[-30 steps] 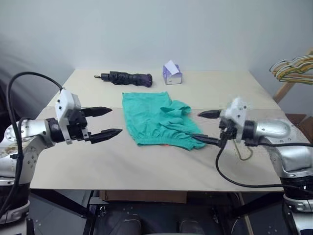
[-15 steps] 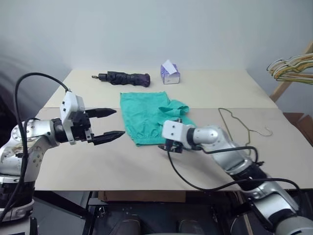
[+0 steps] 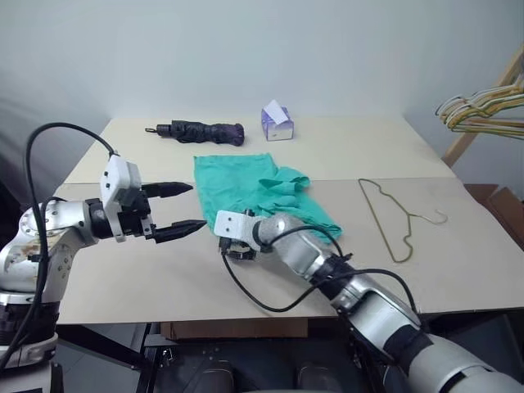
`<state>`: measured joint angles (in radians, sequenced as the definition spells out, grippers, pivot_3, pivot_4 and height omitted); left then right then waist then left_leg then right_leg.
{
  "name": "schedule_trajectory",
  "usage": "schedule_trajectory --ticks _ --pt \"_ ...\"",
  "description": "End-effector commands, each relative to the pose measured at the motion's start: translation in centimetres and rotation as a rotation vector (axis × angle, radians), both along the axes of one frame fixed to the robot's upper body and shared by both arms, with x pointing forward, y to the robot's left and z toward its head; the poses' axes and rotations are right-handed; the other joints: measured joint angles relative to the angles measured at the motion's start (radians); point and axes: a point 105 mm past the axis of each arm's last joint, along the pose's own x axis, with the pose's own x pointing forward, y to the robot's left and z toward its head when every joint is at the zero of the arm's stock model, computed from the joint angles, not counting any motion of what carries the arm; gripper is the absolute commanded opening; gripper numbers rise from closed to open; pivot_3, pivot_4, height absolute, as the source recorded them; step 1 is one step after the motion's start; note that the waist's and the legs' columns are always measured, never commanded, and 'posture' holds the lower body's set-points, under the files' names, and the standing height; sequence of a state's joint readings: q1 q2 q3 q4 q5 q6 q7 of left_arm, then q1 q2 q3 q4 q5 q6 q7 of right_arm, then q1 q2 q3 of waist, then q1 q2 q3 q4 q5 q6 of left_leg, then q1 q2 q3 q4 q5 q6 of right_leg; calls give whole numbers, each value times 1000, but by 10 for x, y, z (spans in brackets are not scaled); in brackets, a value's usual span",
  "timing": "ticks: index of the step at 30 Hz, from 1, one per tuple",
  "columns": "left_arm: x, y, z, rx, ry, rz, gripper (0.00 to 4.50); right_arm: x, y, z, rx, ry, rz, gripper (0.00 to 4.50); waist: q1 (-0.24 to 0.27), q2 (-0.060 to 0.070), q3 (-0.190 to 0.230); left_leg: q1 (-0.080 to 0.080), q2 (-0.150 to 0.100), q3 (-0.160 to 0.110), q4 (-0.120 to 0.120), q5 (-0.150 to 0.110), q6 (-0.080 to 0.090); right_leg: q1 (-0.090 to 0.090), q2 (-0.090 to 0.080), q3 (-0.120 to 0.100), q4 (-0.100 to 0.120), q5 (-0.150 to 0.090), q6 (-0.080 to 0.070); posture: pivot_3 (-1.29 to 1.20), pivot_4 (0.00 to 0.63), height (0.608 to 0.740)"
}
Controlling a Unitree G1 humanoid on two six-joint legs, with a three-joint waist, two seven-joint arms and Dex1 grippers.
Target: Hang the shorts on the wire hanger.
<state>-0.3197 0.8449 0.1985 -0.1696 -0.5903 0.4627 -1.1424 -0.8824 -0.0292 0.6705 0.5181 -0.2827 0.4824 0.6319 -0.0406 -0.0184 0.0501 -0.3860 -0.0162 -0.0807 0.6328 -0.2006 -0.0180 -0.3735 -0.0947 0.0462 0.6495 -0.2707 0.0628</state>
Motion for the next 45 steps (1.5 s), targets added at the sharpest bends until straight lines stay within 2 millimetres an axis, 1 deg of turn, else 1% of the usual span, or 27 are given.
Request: schedule_trajectory --ticks 1,2,4,5,6,11,14,15,19,21,24,25,28,29,31,33,36,38,40,42,43,45 --pt "0 3 9 11 -49 10 4500 13 6 7 3 -67 -43 4208 -1 0 0 1 0 0 -2 1 -1 0 0 0 0 0 0 79 0 740" --pt "0 3 9 13 -51 11 4500 14 6 5 -4 -74 -49 4100 -2 -1 0 2 0 -1 -4 2 -3 0 0 0 0 0 0 79 0 740" --pt "0 3 8 17 -54 14 4500 16 5 1 -17 -84 -49 3566 -2 -1 0 3 0 -1 -6 3 -4 -1 1 0 1 0 0 79 0 740" --pt "0 3 8 19 -55 15 4500 15 5 -1 -18 -84 -46 3175 -2 -1 0 3 0 -1 -6 3 -5 -1 1 0 2 0 0 79 0 740" --pt "0 4 8 20 -56 16 4500 14 4 -2 -18 -83 -42 2916 -1 -1 0 4 0 -1 -6 3 -5 -1 1 0 3 0 0 79 0 740" --pt "3 3 6 23 -57 22 4500 11 -4 -5 -17 -87 -28 1087 1 -1 0 4 0 -1 -6 3 -6 -1 1 0 4 -1 -1 79 0 740" --pt "4 2 4 23 -57 21 4500 11 -15 1 7 -111 -9 65 2 -1 0 3 0 -1 -6 3 -6 -2 1 0 5 -1 -1 56 0 740" --pt "5 2 3 23 -56 21 4500 11 -21 7 24 -124 12 26 3 -1 -1 3 0 -1 -6 3 -6 -2 1 0 5 -1 -1 56 0 740" --pt "8 1 2 28 -58 17 4500 2 -42 38 75 -173 145 26 2 -1 -1 1 0 -1 -5 3 -6 -4 0 0 5 -1 -1 46 0 740" --pt "11 2 4 27 -61 17 4500 -6 -56 55 60 -217 264 26 -1 -1 -1 -1 0 -1 -5 4 -6 -6 0 0 5 -1 -1 46 0 740" --pt "13 1 4 26 -64 12 4500 -18 -84 78 -7 -284 469 26 -4 -1 -1 -2 0 0 -4 4 -6 -7 0 0 6 -1 -1 46 0 740" --pt "15 0 4 26 -63 8 4500 -21 -95 84 -38 -296 525 26 -6 -1 -1 -2 1 0 -4 4 -5 -7 0 0 5 -1 0 -6 0 740" --pt "17 -4 1 26 -61 -6 4500 -25 -130 92 -156 -247 603 26 -9 -1 -1 -2 1 1 -4 4 -6 -6 0 0 5 -2 0 -21 0 740" --pt "18 -6 0 25 -60 -13 4500 -27 -146 91 -216 -213 616 26 -10 -1 -1 -2 1 0 -4 4 -5 -6 0 0 5 -2 0 -34 0 740" --pt "19 -8 -1 24 -58 -23 4500 -30 -170 88 -303 -163 629 26 -13 -2 -1 -2 1 0 -4 3 -5 -5 0 0 4 -2 0 -38 0 740" --pt "19 -11 -3 25 -53 -32 4500 -32 -184 83 -344 -129 609 26 -20 -2 -1 -2 1 0 -4 3 -5 -4 0 0 3 -2 0 -55 0 740" --pt "19 -15 -6 29 -47 -51 4500 -35 -197 70 -376 -92 532 874 -30 -2 -1 -1 1 0 -4 3 -5 -4 0 0 3 -2 -1 -74 0 740" --pt "18 -17 -7 33 -44 -63 4500 -42 -203 65 -379 -77 477 1504 -33 -2 -1 -2 2 1 -4 3 -5 -4 0 0 4 -2 -1 -79 0 740" --pt "18 -18 -8 35 -38 -71 4500 -49 -210 65 -389 -96 419 2242 -32 -2 -1 -3 2 1 -4 3 -5 -6 0 0 4 -2 -1 -90 0 740" --pt "18 -18 -11 46 -33 -77 4500 -56 -217 67 -436 -148 351 2979 -32 -2 -1 -6 2 1 -2 3 -5 -9 0 1 6 -2 -1 -102 0 740" --pt "17 -18 -12 50 -30 -80 4500 -60 -219 69 -434 -165 294 3286 -31 -2 -1 -6 2 1 -2 3 -5 -10 0 1 7 -2 -1 -105 0 740" --pt "17 -18 -15 59 -23 -89 4500 -71 -215 75 -398 -188 204 4004 -32 -2 -1 -6 2 1 -1 3 -5 -10 1 1 7 -2 -1 -116 0 740"
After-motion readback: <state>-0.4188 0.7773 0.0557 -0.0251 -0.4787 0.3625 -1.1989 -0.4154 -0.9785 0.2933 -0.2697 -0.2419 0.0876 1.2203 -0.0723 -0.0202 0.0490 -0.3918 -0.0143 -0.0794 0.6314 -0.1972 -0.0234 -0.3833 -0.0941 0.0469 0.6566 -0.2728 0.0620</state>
